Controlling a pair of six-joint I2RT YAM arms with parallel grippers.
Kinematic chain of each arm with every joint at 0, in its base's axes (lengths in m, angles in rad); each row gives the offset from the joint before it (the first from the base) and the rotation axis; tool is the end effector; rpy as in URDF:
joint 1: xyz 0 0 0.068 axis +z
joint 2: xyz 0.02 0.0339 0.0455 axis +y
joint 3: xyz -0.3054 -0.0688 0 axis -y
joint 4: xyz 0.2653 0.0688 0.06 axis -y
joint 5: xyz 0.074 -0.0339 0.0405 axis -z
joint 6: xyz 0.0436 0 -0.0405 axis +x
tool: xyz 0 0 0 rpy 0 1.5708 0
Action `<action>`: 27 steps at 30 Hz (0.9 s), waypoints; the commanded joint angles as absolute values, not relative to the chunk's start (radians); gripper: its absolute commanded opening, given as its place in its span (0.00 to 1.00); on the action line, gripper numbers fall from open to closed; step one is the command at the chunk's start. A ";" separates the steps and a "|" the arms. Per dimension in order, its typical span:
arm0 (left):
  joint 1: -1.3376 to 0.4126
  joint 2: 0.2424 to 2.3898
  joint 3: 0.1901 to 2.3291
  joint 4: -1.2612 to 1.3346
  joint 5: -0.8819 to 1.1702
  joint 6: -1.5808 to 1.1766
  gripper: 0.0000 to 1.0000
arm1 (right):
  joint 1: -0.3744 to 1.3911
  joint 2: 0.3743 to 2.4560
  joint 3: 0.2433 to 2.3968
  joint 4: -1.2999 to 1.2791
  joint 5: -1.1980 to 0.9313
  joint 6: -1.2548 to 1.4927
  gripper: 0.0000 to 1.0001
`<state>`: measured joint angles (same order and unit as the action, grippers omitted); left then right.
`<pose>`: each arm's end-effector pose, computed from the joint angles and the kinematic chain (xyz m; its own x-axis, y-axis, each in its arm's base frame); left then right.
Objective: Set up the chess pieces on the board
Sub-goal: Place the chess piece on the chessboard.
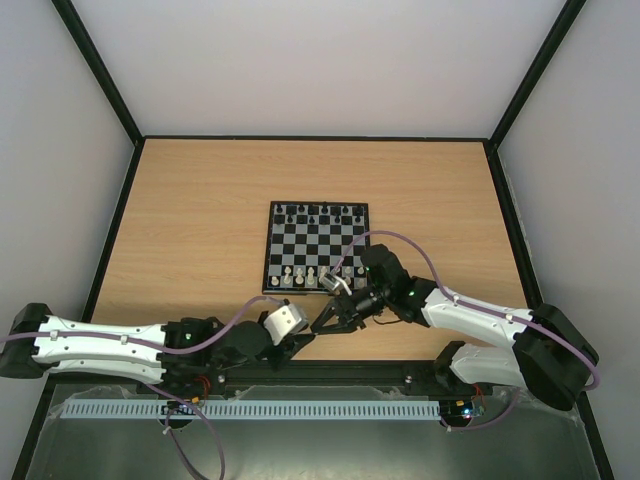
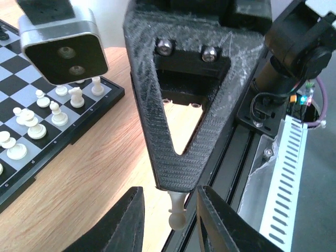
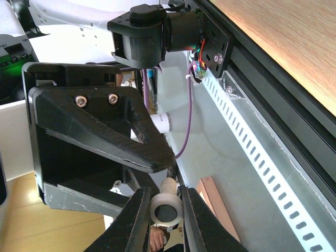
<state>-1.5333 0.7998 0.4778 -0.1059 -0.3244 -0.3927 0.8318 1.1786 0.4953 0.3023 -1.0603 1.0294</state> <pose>0.0207 -0.1821 0.2576 -0.3727 0.2586 -0.8912 0.8591 0.4593 -0.2260 0.1304 0.1996 0.2393 -0.9061 -0.3727 -0.2003 -0.2526 0.0966 0.9627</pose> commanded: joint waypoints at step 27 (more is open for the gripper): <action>-1.395 0.454 0.558 -0.078 -0.299 -0.625 0.63 | 0.801 0.856 0.564 0.416 -0.737 0.999 0.11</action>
<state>-1.4673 0.4938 0.5377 -0.1570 -0.3943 -0.5915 0.8047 0.9142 0.5682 0.3561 -0.8082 1.0336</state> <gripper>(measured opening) 0.608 0.136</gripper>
